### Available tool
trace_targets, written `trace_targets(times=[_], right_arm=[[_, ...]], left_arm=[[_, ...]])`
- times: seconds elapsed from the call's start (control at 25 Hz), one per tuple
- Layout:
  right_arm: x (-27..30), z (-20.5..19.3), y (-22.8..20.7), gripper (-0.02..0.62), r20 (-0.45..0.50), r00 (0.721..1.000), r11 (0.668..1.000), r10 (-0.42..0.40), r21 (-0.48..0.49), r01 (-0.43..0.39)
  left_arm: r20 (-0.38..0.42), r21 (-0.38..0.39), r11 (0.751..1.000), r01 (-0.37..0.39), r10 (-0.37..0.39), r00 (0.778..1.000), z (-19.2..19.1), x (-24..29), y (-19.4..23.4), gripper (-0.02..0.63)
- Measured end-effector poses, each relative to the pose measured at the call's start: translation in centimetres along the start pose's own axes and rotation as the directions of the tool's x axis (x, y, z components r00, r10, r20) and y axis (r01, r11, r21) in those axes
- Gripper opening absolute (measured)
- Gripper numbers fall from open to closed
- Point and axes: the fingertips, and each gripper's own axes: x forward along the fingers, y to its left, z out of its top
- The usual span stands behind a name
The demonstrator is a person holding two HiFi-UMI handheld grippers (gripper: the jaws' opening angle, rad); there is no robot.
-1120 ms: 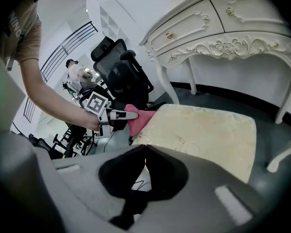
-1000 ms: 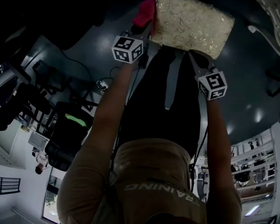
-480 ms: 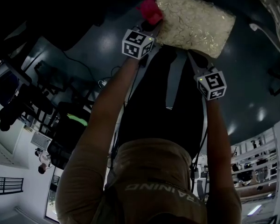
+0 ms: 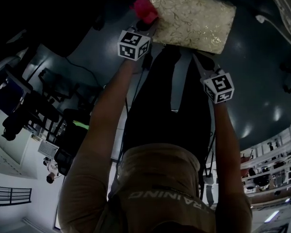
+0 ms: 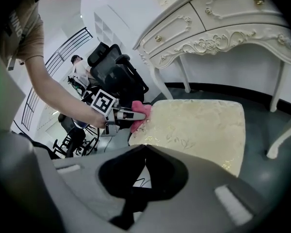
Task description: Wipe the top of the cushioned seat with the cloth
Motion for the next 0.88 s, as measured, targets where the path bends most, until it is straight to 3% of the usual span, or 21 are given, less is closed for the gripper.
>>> trace_targets(times=[0.32, 0.88], right_arm=[[-2.7, -0.8, -2.1, 0.005, 0.013, 1.000, 1.000, -0.016, 0.008, 0.016], [-7.1, -3.2, -6.1, 0.005, 0.021, 0.998, 0.997, -0.054, 0.048, 0.053]], left_arm=[[0.007, -0.039, 0.998, -0.045, 0.046, 0.999, 0.5, 1.3, -1.6, 0.041], [-0.057, 0.023, 0.999, -0.039, 0.041, 0.998, 0.9, 5.3, -6.9, 0.041]])
